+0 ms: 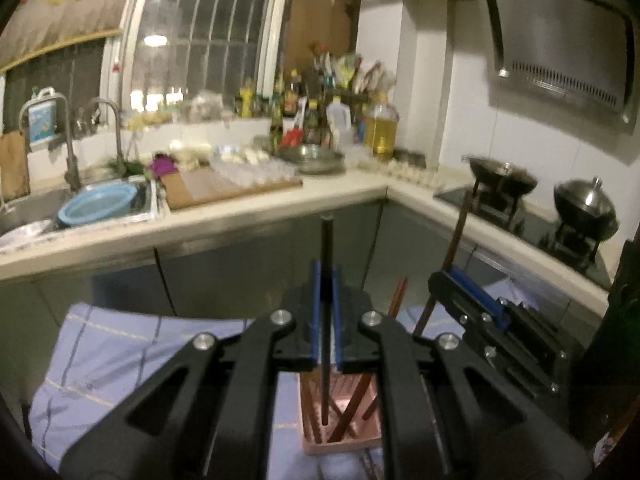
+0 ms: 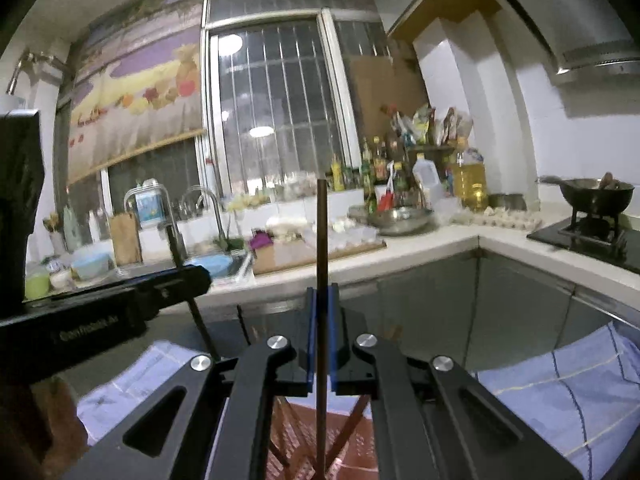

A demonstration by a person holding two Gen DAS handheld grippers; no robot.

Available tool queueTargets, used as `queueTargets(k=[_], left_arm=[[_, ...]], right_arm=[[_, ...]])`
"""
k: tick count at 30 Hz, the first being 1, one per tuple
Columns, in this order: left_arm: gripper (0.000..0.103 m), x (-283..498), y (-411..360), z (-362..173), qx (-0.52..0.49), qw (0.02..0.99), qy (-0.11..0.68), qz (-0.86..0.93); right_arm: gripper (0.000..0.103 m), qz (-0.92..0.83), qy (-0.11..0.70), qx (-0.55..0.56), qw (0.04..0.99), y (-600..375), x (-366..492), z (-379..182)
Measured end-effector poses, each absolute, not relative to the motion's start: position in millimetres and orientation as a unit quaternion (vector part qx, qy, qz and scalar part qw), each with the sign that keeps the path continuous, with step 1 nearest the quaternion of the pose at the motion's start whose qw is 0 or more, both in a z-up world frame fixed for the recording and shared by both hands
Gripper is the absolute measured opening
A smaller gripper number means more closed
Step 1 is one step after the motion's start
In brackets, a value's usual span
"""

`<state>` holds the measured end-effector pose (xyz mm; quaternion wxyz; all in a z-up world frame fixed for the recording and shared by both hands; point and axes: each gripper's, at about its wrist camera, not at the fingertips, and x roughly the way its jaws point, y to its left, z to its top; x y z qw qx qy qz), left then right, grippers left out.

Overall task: Organize utensils
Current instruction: 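Lift the chopstick with the right tool and drop it into the caddy, then lower the open right tool back over the chopsticks on the cloth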

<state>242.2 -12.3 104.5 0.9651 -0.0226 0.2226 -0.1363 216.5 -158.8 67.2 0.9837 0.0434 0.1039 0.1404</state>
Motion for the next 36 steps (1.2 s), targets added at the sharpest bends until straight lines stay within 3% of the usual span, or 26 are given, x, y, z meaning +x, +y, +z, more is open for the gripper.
queueTargets(k=[4,6,7,11,12,17,20,28,36], left_arm=[[0.008,258,-20,61,-0.016,0.951,0.279,-0.132],[0.033,257,-20,49,-0.016,0.946,0.298,-0.126],[0.038,253,-18,46,-0.020,0.947,0.297,-0.118],[0.059,220,-2,57,-0.048,0.960,0.258,-0.094],[0.062,204,4,63,-0.056,0.966,0.240,-0.082],[0.069,139,26,63,-0.073,0.978,0.188,-0.042],[0.069,109,39,41,-0.073,0.978,0.193,-0.020],[0.069,81,44,-69,-0.038,0.941,0.334,-0.019],[0.069,67,42,-121,-0.004,0.926,0.378,-0.013]], right_arm=[[0.006,0.151,0.155,0.034,0.976,-152,226,34],[0.009,0.162,0.188,0.043,0.968,-153,227,21],[0.011,0.168,0.203,0.051,0.963,-155,228,16],[0.050,0.168,0.200,0.083,0.962,-163,207,22],[0.054,0.165,0.185,0.088,0.965,-166,196,28],[0.055,0.161,0.129,0.112,0.972,-185,126,44],[0.056,0.154,0.138,0.130,0.970,-196,92,29],[0.056,0.120,0.281,0.164,0.938,-207,42,-68],[0.053,0.116,0.341,0.147,0.921,-195,20,-106]])
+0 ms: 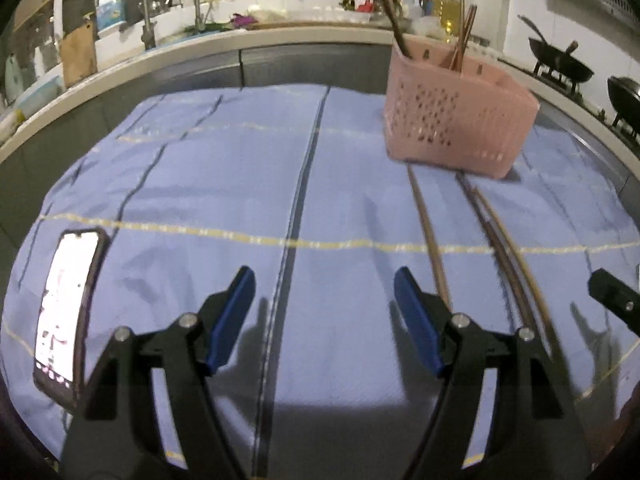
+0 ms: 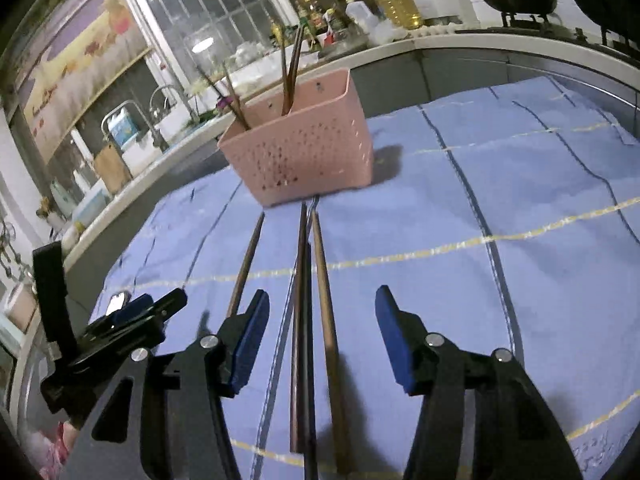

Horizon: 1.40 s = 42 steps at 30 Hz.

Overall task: Organize utensils
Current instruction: 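Lower the open right tool back over the chopsticks on the cloth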

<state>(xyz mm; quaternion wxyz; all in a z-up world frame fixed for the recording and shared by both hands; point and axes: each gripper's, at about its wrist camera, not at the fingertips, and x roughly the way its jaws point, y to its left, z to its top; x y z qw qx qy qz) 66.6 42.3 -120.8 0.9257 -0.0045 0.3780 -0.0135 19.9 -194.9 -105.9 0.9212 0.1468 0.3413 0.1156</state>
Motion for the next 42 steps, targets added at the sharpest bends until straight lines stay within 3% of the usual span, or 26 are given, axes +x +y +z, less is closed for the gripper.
queueTargets(k=[14,42], left_arm=[[0.069,72,50,-135,-0.022,0.917,0.397,-0.018],[0.074,74,47,-136,-0.018,0.916,0.399,-0.021]], right_arm=[[0.031,0.102,0.370,0.106,0.917,-193,23,-115],[0.030,0.082,0.387,0.073,0.916,-198,25,-131]])
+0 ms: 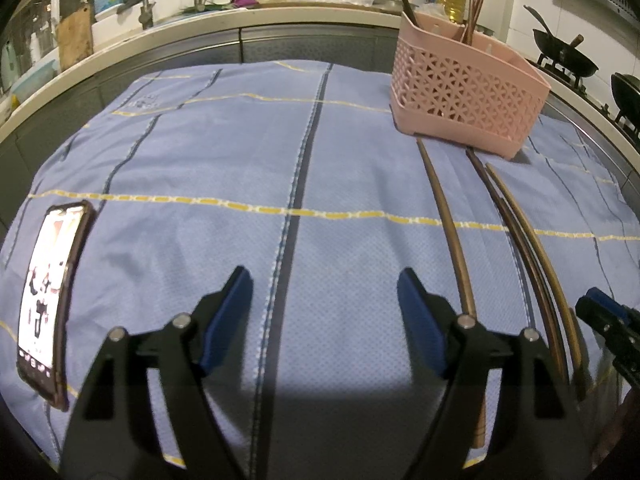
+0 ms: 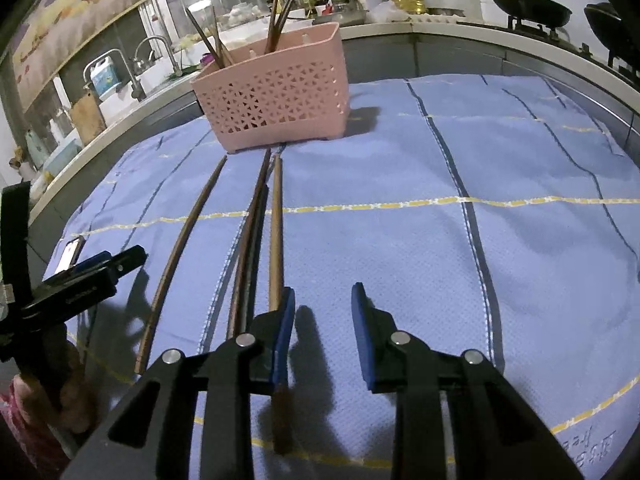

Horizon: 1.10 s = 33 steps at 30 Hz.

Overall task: Organize utensils
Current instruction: 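Lower the open right tool back over the chopsticks on the cloth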

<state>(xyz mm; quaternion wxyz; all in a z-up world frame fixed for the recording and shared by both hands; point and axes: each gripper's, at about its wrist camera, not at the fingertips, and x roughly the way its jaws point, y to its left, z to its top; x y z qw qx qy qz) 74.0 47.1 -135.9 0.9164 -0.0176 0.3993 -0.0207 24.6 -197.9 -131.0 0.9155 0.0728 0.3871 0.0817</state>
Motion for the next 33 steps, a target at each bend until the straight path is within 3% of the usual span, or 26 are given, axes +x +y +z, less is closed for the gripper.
queueTargets(k=[33], left_arm=[[0.076,74,45,-137,-0.019,0.916,0.401,-0.024]], right_arm=[[0.029,0.086,0.385,-0.013,0.919,-172,20,-136]])
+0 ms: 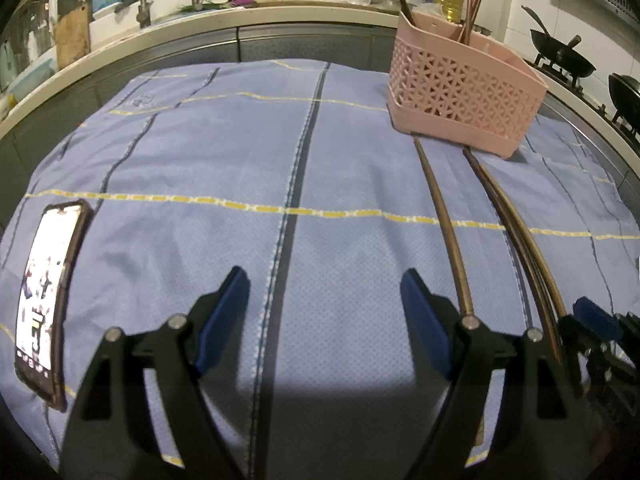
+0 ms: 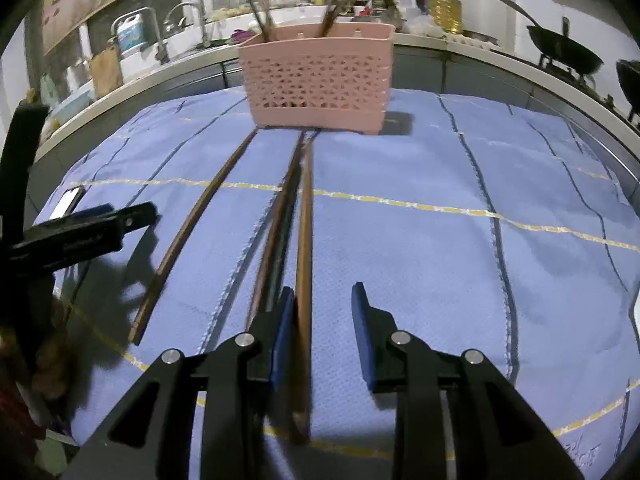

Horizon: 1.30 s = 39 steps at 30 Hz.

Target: Organize utensils

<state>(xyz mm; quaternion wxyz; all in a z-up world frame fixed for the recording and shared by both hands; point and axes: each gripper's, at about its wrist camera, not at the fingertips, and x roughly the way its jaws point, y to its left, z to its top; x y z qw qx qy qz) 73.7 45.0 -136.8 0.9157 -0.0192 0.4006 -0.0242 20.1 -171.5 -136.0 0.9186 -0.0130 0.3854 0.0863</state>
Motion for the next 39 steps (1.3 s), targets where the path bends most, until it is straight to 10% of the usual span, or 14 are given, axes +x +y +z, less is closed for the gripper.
queueTargets(k=[19,30,39], left_arm=[[0.076,79,-6,-130,-0.003,0.901,0.420,-0.108],[0.010,79,-1,-132,0.033,0.904,0.419,-0.076],[0.007,49,30,-135,0.013,0.899,0.426,-0.103]], right_arm=[[0.010,0.076,0.382,0.039,0.920,-204,21,-137],[0.008,0.084,0.396,0.069,0.912,-216,9,-136],[0.008,0.096,0.412,0.077,0.903,-212,-7,-137]])
